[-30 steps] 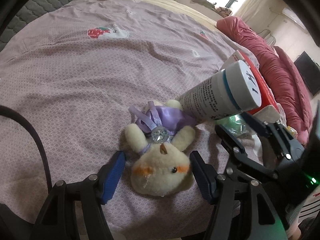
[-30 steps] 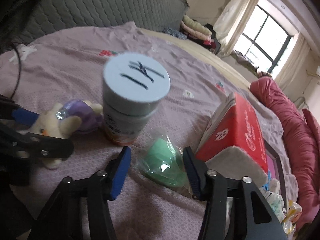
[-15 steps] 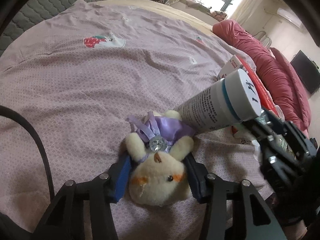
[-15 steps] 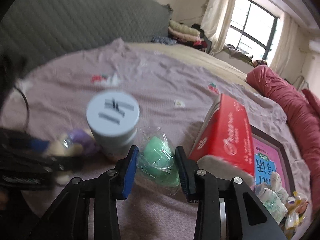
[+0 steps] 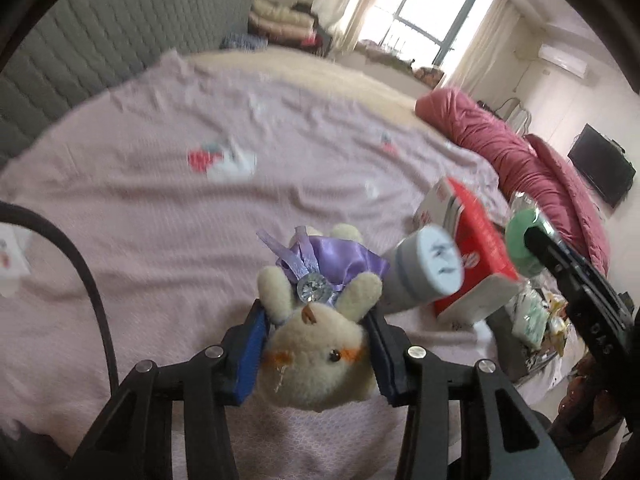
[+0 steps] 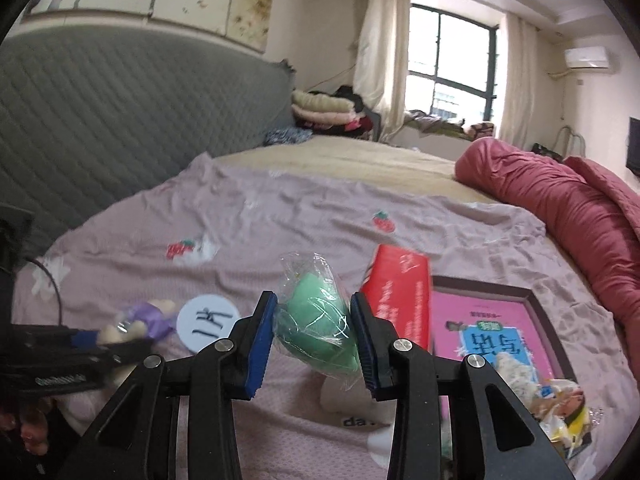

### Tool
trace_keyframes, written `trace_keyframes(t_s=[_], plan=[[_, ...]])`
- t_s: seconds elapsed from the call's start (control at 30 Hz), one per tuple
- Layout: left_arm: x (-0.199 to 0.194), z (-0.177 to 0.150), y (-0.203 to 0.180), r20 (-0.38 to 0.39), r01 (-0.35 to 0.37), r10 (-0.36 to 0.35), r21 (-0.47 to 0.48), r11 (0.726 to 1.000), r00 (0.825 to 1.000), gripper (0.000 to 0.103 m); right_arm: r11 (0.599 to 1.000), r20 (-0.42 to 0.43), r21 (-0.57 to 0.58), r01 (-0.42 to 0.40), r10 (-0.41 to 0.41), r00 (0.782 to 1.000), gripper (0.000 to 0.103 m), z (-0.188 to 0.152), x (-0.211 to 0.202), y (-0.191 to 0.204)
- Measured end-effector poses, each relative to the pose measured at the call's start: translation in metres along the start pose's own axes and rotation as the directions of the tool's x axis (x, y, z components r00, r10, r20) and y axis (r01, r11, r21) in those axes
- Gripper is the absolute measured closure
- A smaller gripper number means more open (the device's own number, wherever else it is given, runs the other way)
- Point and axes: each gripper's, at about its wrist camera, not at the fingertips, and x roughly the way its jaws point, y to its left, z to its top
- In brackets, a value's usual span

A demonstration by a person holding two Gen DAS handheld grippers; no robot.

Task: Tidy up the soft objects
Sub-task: 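Carry the bunny and green sponge over the pink tray with both tools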

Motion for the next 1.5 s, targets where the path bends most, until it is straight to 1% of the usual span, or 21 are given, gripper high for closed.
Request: trace_keyframes(t_s=[0.07,0.17,0.4,0.57,0.63,0.73,0.8,0.97,1.13,1.27,1.33,1.4,1.5], plan=[[-0.015,0.005,-0.009,0.041,-0.004,0.003,0.020,1.000,0.999,0.056,1.000,0.015,0.024,0.014,-0.014,1.000,0.064,0.003,-0.008,-0.008],[-0.029,0.009,-0.023,0.059,0.018,-0.020,0.034,0.999,0.998,0.056,0.998,0.036,0.052,0.038,-0.040,0.999,0.064,0.004,-0.021,-0.020],[-0.039,0.017,-0.078,0.067,0.059,-0.067,0.122,0.991,0.995,0.056,0.986,0.092,0.140,0.089,-0.102,0.991,0.064,0.002,-0.056,-0.062],[-0.041,0.018,-0.125,0.067,0.079,-0.093,0.188,0.979,0.993,0.056,0.965,0.110,0.228,0.131,-0.159,0.981,0.064,-0.003,-0.075,-0.101],[-0.039,0.019,-0.144,0.054,0.099,-0.113,0.210,0.973,0.992,0.056,0.953,0.111,0.266,0.145,-0.180,0.977,0.064,-0.007,-0.082,-0.116],[-0.033,0.016,-0.174,0.028,0.102,-0.113,0.258,0.961,0.993,0.056,0.936,0.109,0.314,0.160,-0.203,0.973,0.064,-0.014,-0.090,-0.137],[-0.027,0.013,-0.191,0.007,0.124,-0.131,0.276,0.953,0.991,0.056,0.924,0.106,0.345,0.165,-0.213,0.971,0.064,-0.019,-0.095,-0.149],[-0.011,0.005,-0.228,-0.035,0.163,-0.160,0.323,0.932,0.986,0.056,0.906,0.099,0.382,0.181,-0.235,0.967,0.064,-0.028,-0.103,-0.165],[0.001,-0.003,-0.254,-0.058,0.180,-0.170,0.360,0.915,0.984,0.056,0.896,0.092,0.404,0.185,-0.241,0.966,0.064,-0.034,-0.104,-0.176],[0.013,-0.009,-0.270,-0.082,0.182,-0.163,0.384,0.905,0.983,0.056,0.888,0.074,0.424,0.177,-0.229,0.971,0.064,-0.040,-0.102,-0.183],[0.020,-0.009,-0.273,-0.092,0.186,-0.162,0.394,0.900,0.982,0.056,0.885,0.068,0.431,0.177,-0.227,0.972,0.064,-0.043,-0.100,-0.186],[0.029,-0.011,-0.278,-0.106,0.177,-0.146,0.410,0.895,0.984,0.056,0.883,0.051,0.434,0.178,-0.222,0.974,0.064,-0.045,-0.096,-0.189],[0.044,-0.012,-0.283,-0.127,0.175,-0.134,0.412,0.894,0.983,0.056,0.877,0.025,0.444,0.183,-0.217,0.976,0.064,-0.050,-0.091,-0.193]])
